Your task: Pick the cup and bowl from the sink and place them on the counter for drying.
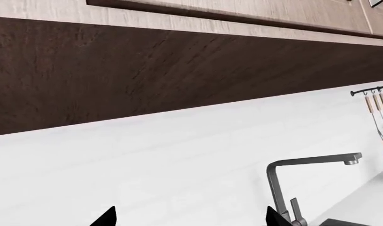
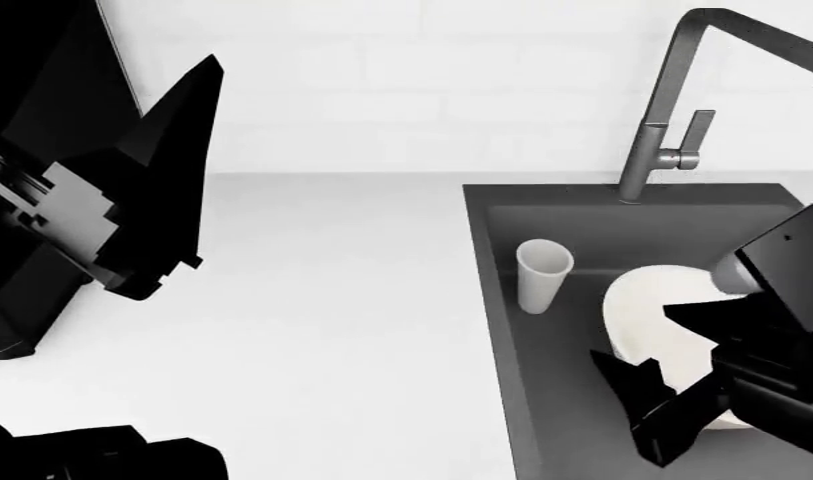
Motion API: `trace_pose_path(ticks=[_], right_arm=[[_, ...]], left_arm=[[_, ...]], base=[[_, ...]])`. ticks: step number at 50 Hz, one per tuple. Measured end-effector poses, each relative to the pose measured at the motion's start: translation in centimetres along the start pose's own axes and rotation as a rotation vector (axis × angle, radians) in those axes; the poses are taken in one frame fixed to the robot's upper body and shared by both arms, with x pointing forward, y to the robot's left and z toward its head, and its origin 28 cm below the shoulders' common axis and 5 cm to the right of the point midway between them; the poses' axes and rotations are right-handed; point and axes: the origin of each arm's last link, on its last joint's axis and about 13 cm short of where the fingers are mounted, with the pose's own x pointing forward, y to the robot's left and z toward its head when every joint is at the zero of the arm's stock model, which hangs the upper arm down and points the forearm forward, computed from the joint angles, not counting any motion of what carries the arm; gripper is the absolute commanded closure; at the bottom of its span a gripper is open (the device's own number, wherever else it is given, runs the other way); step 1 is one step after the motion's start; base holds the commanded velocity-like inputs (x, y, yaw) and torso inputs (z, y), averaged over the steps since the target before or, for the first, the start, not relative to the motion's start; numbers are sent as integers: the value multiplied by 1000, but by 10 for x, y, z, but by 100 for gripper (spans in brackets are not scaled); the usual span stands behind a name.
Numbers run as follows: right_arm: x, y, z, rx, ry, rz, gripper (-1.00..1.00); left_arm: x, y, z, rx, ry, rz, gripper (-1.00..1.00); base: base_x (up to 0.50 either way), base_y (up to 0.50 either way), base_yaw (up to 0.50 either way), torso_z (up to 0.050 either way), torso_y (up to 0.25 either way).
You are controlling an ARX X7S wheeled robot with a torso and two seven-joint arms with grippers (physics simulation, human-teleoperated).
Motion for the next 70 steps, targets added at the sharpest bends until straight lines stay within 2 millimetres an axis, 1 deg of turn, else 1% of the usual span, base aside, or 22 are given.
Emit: trace_pose_path(ticks=[29, 43, 56, 70], right_arm=[[6, -21, 0, 2, 113, -99, -100], [19, -29, -2, 26, 148, -127, -100], [28, -36, 0, 45, 177, -160, -100], [38, -40, 0, 65, 214, -164, -100]], left_arm=[[0, 0, 0, -1, 4, 0, -100], [-2, 1, -1, 0, 6, 4, -100], [-3, 1, -1, -1, 8, 5, -100], [-3, 1, -2, -3, 9, 3, -100]], base=[[0, 0, 0, 0, 0], [0, 0, 0, 0, 0], [0, 0, 0, 0, 0], [0, 0, 0, 0, 0]])
